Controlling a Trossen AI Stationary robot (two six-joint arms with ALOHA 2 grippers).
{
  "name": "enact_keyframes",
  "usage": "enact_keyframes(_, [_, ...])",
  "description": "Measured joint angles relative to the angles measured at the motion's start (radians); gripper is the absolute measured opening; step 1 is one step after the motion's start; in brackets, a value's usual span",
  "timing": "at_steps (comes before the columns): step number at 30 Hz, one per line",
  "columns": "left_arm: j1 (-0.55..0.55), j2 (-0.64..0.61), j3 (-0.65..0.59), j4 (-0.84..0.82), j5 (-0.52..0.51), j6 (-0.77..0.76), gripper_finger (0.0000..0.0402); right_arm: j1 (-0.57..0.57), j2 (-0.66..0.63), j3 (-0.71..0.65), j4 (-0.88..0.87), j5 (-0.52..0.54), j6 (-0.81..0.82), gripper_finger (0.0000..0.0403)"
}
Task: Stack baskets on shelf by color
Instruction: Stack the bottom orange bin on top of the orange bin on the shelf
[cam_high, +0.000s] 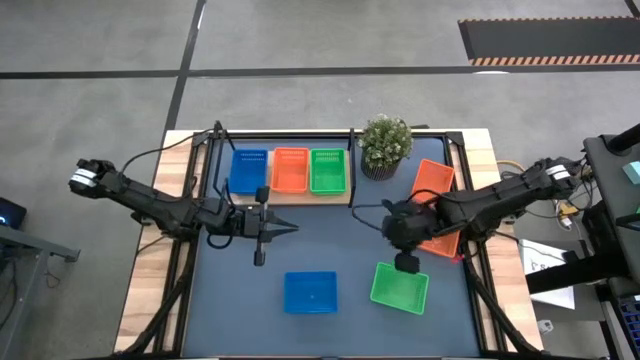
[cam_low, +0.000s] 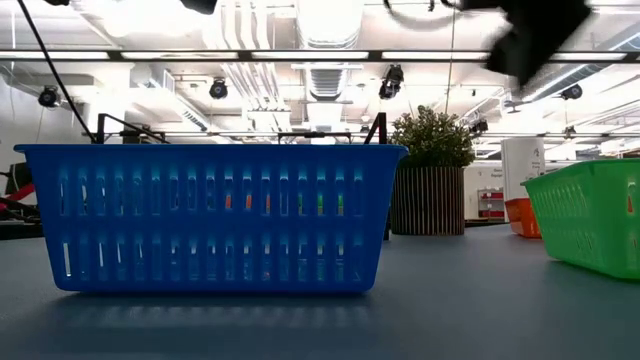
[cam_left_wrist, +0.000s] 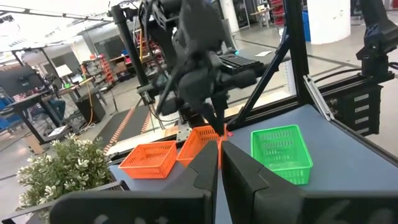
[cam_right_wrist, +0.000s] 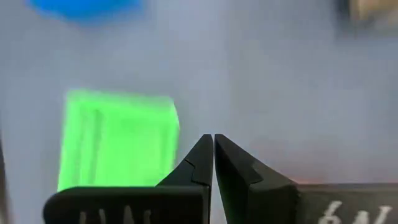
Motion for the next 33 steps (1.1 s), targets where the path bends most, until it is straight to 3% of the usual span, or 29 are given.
enact_keyframes(3, [0.000,0.000,0.000,0.000,0.000,0.001,0.0004,0.000,0.058,0.046,-0.263,-0.038,0.221,0.0009])
enact_keyframes(5, [0.000,0.000,0.000,0.000,0.000,0.017,0.0004,0.000,0.083,0.049,-0.338,-0.008,0.317,0.0009])
enact_keyframes(12, [0.000,-0.003,0.024,0.026,-0.051,0.162,0.0004,-0.021,0.102,-0.001,-0.296,0.064,0.503,0.0027])
enact_keyframes(16, [0.000,-0.020,0.029,0.026,-0.205,0.234,0.0004,-0.043,0.091,-0.035,-0.251,0.065,0.644,0.0063])
enact_keyframes(26, [0.000,-0.034,-0.002,-0.018,-0.798,0.247,0.0004,-0.048,0.114,-0.057,-0.235,0.161,0.959,0.0156])
enact_keyframes(29, [0.000,-0.039,-0.002,-0.059,-0.882,0.266,0.0004,-0.052,0.130,-0.066,-0.233,0.171,1.007,0.0162])
enact_keyframes(33, [0.000,-0.045,-0.003,-0.075,-0.908,0.291,0.0004,-0.054,0.164,-0.095,-0.229,0.179,1.060,0.0159])
